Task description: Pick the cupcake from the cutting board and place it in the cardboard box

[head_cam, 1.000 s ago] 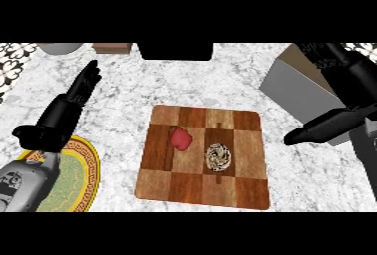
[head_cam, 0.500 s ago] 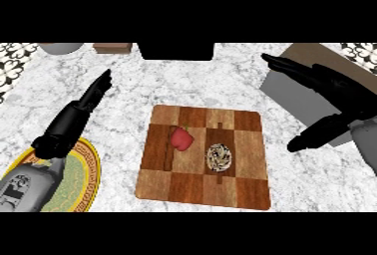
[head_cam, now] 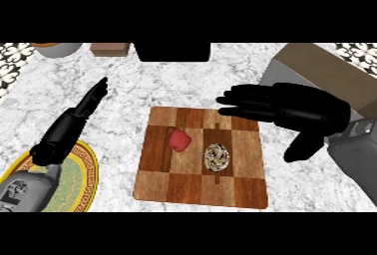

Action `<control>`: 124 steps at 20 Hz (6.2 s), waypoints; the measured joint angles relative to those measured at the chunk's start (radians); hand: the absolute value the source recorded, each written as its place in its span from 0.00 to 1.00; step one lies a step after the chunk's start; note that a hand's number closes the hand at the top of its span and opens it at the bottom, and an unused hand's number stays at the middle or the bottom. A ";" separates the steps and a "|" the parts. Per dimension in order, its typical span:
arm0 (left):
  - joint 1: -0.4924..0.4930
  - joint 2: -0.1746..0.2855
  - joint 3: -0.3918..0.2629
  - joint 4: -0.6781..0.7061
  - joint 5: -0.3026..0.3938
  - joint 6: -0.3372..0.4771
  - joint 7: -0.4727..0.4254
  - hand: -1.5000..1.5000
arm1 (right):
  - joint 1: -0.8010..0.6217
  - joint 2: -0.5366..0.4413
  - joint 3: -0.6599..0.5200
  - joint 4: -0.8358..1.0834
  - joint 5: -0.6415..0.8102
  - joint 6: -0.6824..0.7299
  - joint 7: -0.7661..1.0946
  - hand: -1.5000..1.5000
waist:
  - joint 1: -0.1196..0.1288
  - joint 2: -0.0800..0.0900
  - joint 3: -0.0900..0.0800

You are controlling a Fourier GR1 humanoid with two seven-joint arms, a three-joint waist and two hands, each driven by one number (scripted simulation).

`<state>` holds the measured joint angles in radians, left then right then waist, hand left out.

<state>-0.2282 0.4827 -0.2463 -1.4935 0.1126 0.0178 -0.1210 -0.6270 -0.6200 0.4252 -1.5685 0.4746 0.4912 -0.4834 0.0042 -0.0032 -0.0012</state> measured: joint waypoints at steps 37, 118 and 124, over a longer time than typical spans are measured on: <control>0.014 -0.124 0.172 -0.066 -0.134 -0.150 0.070 0.50 | 0.225 0.340 0.260 -0.163 0.679 0.135 0.411 0.00 | -0.001 0.003 0.001; 0.003 -0.269 0.274 -0.083 -0.270 -0.261 0.085 0.50 | -0.233 0.362 -0.594 0.431 0.590 -0.486 0.771 1.00 | 0.006 0.007 0.001; -0.003 -0.278 0.268 -0.072 -0.279 -0.257 0.079 0.50 | -0.259 0.240 -0.638 0.639 0.552 -0.332 0.697 1.00 | 0.011 0.009 0.001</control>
<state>-0.2315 0.2048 0.0220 -1.5655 -0.1665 -0.2390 -0.0421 -0.8864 -0.3802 -0.2131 -0.9292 1.0261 0.1590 0.2137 0.0153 0.0062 0.0001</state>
